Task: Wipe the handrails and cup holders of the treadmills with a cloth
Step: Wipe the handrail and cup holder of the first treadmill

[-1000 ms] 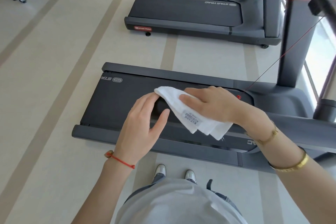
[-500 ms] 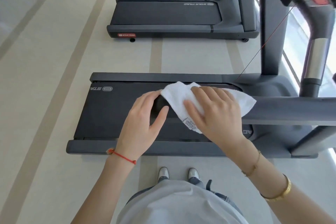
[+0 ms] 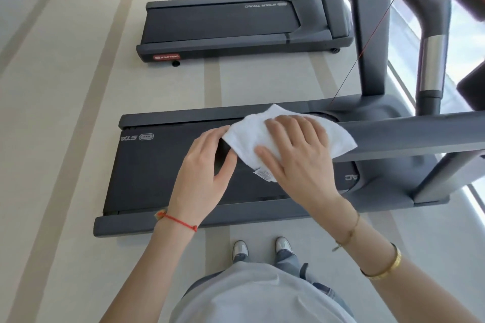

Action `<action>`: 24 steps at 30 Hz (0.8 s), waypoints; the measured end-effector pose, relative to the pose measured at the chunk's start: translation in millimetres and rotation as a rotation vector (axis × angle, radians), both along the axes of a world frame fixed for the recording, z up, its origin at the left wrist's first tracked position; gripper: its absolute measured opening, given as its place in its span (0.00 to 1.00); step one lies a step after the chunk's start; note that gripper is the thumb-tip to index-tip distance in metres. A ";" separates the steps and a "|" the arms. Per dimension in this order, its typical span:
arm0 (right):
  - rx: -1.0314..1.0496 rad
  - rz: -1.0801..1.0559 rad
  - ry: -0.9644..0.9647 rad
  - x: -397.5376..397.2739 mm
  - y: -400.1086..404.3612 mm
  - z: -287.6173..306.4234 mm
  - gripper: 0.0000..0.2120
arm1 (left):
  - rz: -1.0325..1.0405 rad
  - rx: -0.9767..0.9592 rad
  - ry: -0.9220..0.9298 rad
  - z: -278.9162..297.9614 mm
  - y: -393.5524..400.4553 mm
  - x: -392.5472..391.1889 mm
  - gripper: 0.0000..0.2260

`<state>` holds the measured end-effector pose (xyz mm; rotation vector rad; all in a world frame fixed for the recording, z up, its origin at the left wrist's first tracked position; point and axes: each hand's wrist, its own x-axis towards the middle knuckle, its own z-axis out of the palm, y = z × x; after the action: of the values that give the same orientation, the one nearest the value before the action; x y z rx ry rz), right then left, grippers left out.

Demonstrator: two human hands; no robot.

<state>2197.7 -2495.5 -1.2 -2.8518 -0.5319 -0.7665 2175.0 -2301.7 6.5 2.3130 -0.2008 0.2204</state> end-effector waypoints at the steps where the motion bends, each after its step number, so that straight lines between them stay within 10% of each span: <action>1: -0.009 0.015 -0.001 -0.1 -6.2 0.6 0.22 | 0.003 0.001 0.001 -0.1 0.1 0.1 0.17; 24: -0.010 -0.165 0.233 23.8 -71.8 31.3 0.27 | 0.090 -0.019 -0.001 0.4 -11.2 -3.5 0.18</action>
<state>2221.5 -2567.3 30.1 -2.9670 -0.2721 -0.4445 2171.5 -2313.0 6.9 2.3050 -0.0944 0.2677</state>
